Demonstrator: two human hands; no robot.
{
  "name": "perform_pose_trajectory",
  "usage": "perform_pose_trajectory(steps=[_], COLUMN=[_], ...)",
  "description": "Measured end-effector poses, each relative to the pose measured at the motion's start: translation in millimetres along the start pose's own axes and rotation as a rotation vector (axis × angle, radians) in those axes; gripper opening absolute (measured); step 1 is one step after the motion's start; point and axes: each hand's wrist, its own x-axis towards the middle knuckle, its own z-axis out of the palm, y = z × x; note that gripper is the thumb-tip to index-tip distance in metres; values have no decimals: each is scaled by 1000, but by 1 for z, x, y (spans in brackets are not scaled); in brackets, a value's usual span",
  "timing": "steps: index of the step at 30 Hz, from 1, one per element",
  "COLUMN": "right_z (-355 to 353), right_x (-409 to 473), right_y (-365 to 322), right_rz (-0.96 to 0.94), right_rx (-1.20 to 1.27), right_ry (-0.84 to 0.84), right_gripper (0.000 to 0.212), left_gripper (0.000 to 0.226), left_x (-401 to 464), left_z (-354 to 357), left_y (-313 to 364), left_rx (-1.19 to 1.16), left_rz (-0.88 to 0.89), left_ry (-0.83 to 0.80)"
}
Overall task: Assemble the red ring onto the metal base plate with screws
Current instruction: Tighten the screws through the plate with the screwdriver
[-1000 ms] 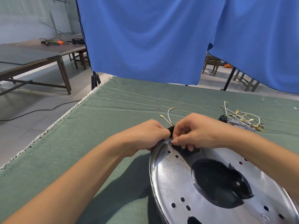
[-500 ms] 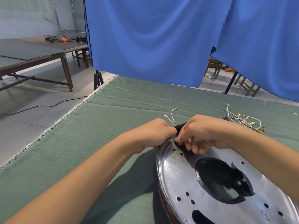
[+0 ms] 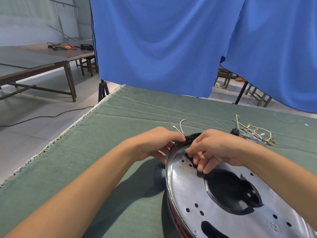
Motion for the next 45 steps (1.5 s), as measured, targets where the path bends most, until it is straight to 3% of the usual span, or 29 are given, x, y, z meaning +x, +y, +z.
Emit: perform_pose_trajectory(steps=[5,10,15,20,23,30,45], right_z=[1,4,5,5,8,3,8], right_x=[1,3,4,-1,-1,-3,5], right_y=[-1,0,-4,-4,-4,-1,4], right_rz=[-4,-18,-16,-25,-31,-31,-54], right_rx=[22,0,-53,-33,-68,19,-87], right_ry=[12,24,43,37,58,-10,100], right_gripper=[19,19,21,21,23,23,28], left_gripper=[24,20,24,29,27,23,23], left_x=[7,16,22,28,32,35,33], left_z=[-16,-23,-18,-5,-3,-9,-14], left_y=[-6,-27,-46,-54,-55,-56,-59], left_rx=[-36,143,633,980,1061,992,970], left_rz=[-30,-35,30,313,327,374,382], left_ry=[248,490,725,631,569,591,576])
